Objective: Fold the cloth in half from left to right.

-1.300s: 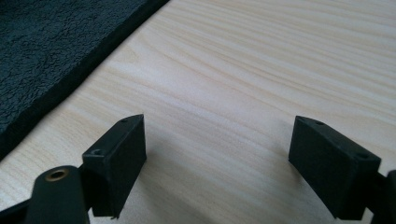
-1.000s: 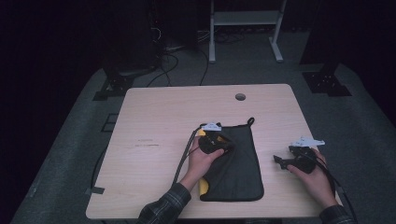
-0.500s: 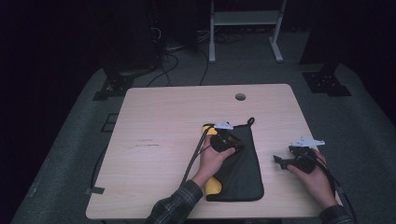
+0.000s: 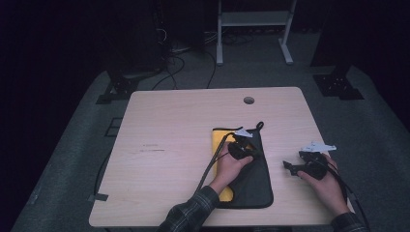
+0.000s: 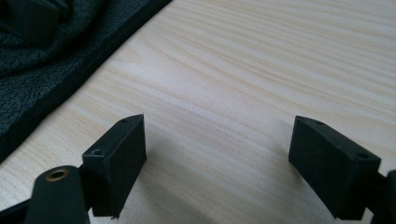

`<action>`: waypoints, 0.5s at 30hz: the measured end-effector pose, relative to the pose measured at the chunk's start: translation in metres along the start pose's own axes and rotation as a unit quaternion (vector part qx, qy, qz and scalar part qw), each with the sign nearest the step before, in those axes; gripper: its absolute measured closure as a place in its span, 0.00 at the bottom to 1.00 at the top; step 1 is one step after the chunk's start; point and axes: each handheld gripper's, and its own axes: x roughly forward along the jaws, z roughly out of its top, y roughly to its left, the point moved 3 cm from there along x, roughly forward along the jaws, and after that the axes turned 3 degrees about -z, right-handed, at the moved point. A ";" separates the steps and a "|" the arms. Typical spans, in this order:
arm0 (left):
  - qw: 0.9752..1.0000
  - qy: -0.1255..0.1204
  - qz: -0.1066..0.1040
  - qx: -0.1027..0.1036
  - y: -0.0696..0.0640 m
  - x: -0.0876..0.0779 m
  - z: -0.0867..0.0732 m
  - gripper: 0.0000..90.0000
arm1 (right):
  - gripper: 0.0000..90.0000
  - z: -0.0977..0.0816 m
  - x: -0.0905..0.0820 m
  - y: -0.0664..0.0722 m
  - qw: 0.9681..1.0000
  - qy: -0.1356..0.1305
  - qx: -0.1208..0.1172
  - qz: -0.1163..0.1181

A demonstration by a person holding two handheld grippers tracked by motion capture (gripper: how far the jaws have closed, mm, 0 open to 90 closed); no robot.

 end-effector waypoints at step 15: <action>0.999 -0.026 0.012 0.028 -0.003 -0.039 0.011 0.69 | 0.20 0.000 0.000 0.000 1.000 0.000 0.000 0.001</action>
